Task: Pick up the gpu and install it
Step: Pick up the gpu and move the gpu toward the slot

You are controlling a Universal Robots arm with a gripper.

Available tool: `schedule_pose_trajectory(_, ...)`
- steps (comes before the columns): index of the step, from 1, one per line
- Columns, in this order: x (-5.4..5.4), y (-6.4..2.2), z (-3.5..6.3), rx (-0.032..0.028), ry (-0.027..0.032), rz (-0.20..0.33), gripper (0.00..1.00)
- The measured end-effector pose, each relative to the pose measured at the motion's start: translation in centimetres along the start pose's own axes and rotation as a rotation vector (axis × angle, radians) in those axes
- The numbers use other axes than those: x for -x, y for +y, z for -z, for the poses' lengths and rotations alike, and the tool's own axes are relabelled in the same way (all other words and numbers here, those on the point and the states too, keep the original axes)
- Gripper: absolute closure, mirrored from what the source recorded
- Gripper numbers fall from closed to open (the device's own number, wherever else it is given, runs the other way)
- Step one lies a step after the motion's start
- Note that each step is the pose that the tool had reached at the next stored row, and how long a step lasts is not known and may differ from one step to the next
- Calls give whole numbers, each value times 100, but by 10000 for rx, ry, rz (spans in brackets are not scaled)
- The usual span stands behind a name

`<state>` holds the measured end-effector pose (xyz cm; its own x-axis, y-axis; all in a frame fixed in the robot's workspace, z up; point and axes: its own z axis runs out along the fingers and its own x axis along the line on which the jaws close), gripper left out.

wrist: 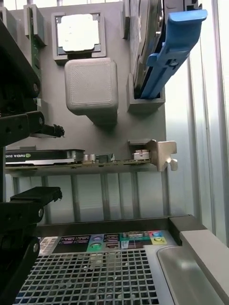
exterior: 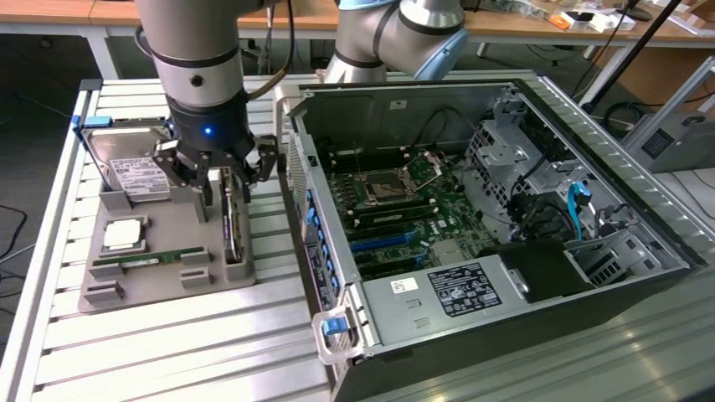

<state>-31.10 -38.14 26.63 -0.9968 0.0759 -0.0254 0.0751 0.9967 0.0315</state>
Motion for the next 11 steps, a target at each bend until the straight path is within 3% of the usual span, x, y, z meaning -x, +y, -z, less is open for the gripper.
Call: schedule_pose_trajectory(11,-8,57,-153,0,-1,1,46)
